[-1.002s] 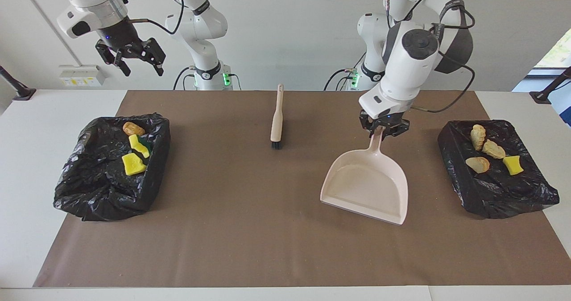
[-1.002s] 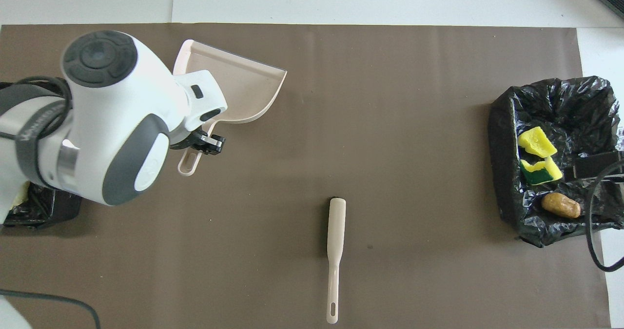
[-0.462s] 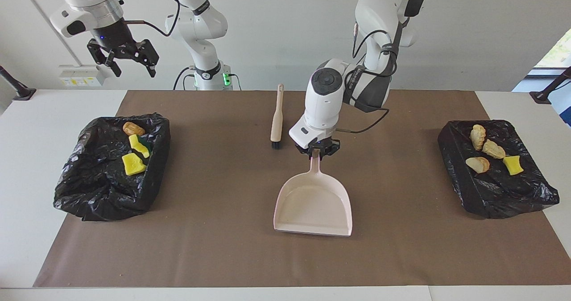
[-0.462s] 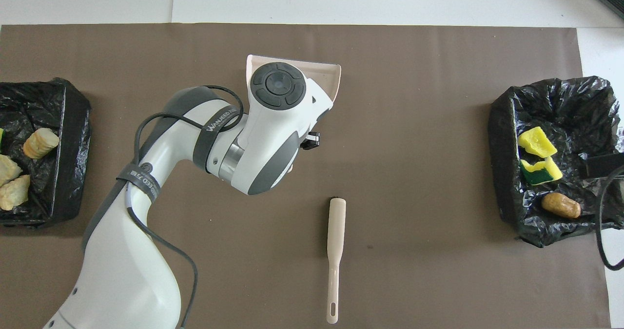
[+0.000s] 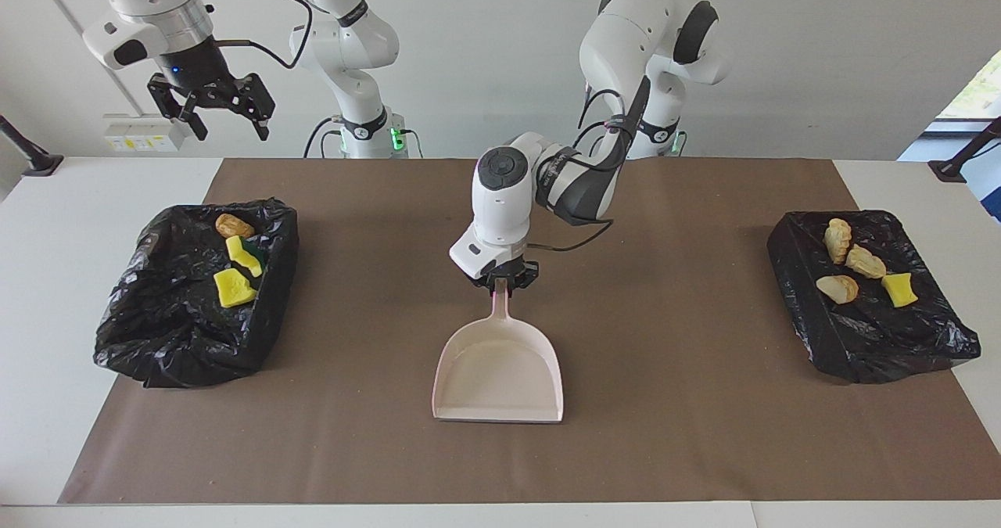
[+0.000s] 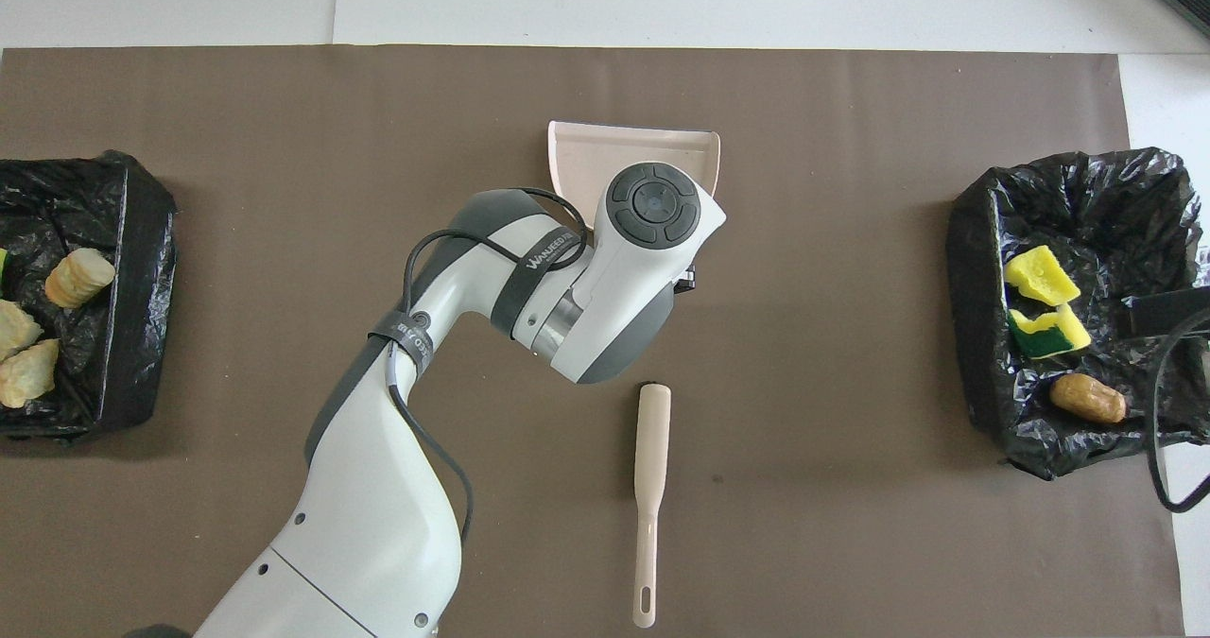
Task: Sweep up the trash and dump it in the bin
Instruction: 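Lower the dustpan onto the mat and open the left gripper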
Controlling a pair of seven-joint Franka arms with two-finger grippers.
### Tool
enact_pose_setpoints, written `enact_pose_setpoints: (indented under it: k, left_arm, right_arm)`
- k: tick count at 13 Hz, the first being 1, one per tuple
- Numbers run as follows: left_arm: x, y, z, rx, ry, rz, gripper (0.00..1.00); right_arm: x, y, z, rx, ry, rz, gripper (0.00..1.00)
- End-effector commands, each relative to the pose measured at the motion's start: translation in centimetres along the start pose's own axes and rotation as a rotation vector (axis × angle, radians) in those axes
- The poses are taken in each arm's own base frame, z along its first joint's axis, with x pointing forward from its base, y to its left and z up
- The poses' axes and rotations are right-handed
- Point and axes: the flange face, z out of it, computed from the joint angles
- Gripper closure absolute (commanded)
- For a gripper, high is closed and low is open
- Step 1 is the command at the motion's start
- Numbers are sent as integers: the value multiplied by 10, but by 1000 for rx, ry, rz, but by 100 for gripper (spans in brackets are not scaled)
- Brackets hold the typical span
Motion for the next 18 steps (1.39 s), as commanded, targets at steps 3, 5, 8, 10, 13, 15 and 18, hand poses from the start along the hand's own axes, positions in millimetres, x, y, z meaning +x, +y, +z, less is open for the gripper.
enact_pose_setpoints:
  k: [3,5,8,10,13,15,18]
  left_arm:
    - [-4,11,-6,-70,-16,-76,90]
    - [-6,12,-6,-73,-19,-75,65]
    - [-3,8,-5,-58,-7,-73,12]
    - [0,-6,-15,-29,4,-69,0]
    - [-15,-67,-77,8,55,-18,0]
    - [-21,-115,-101,34,70,11,0]
    - [-17,-206,-148,58,95,64,0]
  right_arm:
    - [6,-4,-3,-14,40,-1,0]
    - [5,-5,-3,-11,34,-2,0]
    - [4,-5,-3,-9,33,-2,0]
    - [4,-5,-2,-9,31,-2,0]
    - [4,-4,-2,-9,31,0,0]
    - [4,-4,-3,-9,33,0,0]
    - [4,-4,-3,-9,33,0,0]
